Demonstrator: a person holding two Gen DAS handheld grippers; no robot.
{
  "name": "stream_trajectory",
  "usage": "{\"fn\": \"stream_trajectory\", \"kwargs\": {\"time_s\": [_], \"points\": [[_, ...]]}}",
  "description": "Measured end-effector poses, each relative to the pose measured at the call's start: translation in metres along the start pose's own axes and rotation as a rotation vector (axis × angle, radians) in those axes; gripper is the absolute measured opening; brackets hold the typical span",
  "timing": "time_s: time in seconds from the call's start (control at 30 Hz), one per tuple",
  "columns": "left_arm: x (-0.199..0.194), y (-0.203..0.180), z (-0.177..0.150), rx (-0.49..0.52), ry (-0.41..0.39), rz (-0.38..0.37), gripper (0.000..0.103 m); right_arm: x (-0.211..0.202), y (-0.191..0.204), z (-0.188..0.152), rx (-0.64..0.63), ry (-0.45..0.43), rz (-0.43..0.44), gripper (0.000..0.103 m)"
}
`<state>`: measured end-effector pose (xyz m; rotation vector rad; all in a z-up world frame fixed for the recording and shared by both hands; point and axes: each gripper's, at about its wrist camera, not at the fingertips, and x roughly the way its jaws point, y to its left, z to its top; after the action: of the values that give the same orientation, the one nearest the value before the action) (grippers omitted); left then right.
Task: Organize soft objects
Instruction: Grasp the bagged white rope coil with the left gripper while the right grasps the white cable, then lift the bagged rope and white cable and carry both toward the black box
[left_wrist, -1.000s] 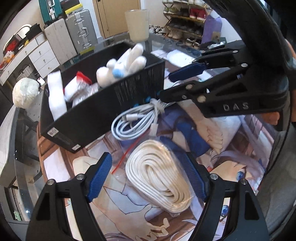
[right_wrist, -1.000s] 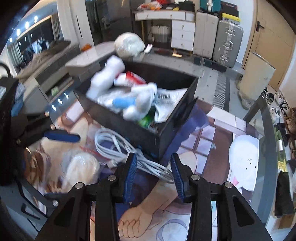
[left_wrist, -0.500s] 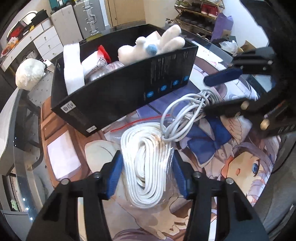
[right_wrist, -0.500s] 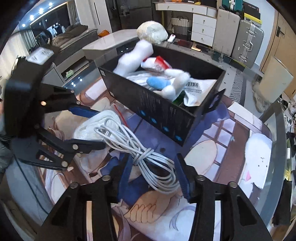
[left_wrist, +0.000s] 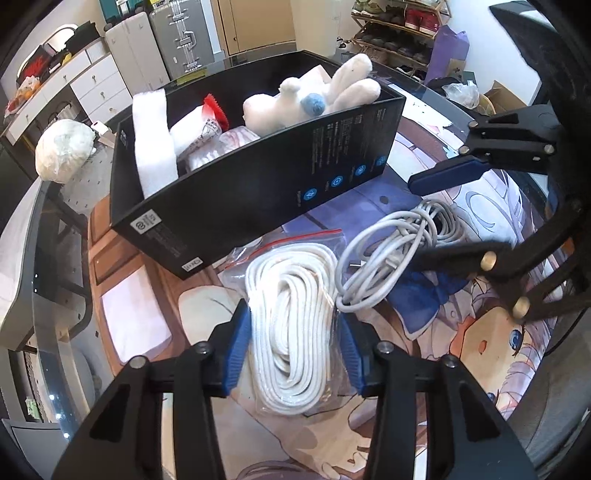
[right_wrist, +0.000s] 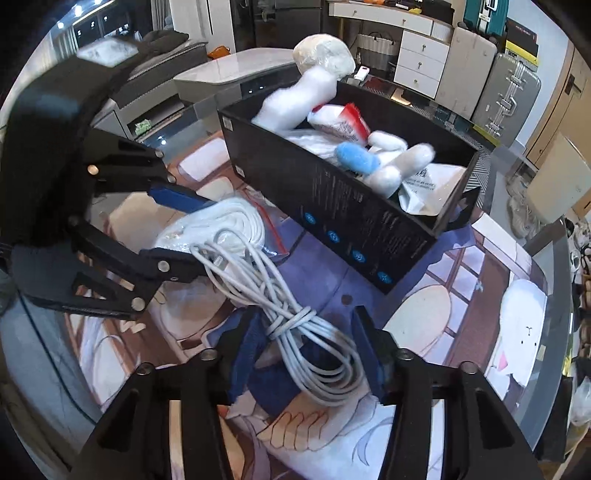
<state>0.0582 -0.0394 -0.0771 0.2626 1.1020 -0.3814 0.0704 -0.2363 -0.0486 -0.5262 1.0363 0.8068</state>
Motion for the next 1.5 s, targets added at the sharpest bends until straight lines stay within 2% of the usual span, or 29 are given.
{"fn": "stream_trajectory", "kwargs": {"time_s": [0.1, 0.2, 0.27, 0.4, 0.47, 0.5, 0.67, 0.93, 1.0, 1.03, 1.1, 1.23, 1.5], "points": [[0.001, -0.003, 0.002, 0.007, -0.001, 0.009, 0.045, 0.004, 0.004, -0.001, -0.006, 0.027, -0.005, 0.053], [0.001, 0.0, 0.003, -0.007, -0.003, 0.003, 0.045, -0.004, 0.005, 0.0, 0.055, 0.045, 0.136, 0.053], [0.002, 0.002, 0.003, -0.013, -0.006, 0.007, 0.046, -0.01, 0.015, 0.001, 0.021, 0.036, 0.169, 0.053], [0.003, 0.004, 0.005, -0.021, -0.008, 0.017, 0.048, -0.002, 0.021, 0.006, -0.002, 0.039, 0.127, 0.053], [0.003, 0.003, 0.006, -0.016, -0.007, 0.027, 0.051, 0.009, 0.022, 0.005, 0.002, 0.077, 0.111, 0.041], [0.003, 0.002, 0.006, -0.012, -0.007, 0.031, 0.055, 0.009, 0.021, 0.006, -0.001, 0.065, 0.084, 0.029], [0.003, 0.006, 0.005, -0.021, -0.012, 0.038, 0.063, 0.002, -0.001, 0.011, 0.076, 0.044, 0.057, 0.029], [0.006, 0.001, 0.009, -0.008, -0.016, 0.05, 0.064, 0.01, -0.002, 0.009, 0.075, 0.068, 0.018, 0.029], [0.006, -0.002, 0.011, 0.002, -0.018, 0.053, 0.064, 0.012, 0.001, 0.008, 0.066, 0.065, 0.011, 0.033], [0.006, -0.004, 0.012, 0.007, -0.018, 0.055, 0.062, 0.013, 0.003, 0.009, 0.058, 0.062, 0.011, 0.036], [0.007, -0.005, 0.013, 0.009, -0.019, 0.056, 0.043, 0.019, 0.016, 0.007, 0.049, 0.065, 0.007, 0.036], [0.006, -0.001, 0.013, -0.018, -0.01, -0.025, 0.037, 0.018, 0.012, 0.008, 0.075, 0.069, 0.017, 0.028], [-0.003, -0.004, 0.012, 0.008, -0.036, -0.012, 0.035, 0.003, -0.001, 0.005, 0.092, 0.03, 0.019, 0.028]]}}
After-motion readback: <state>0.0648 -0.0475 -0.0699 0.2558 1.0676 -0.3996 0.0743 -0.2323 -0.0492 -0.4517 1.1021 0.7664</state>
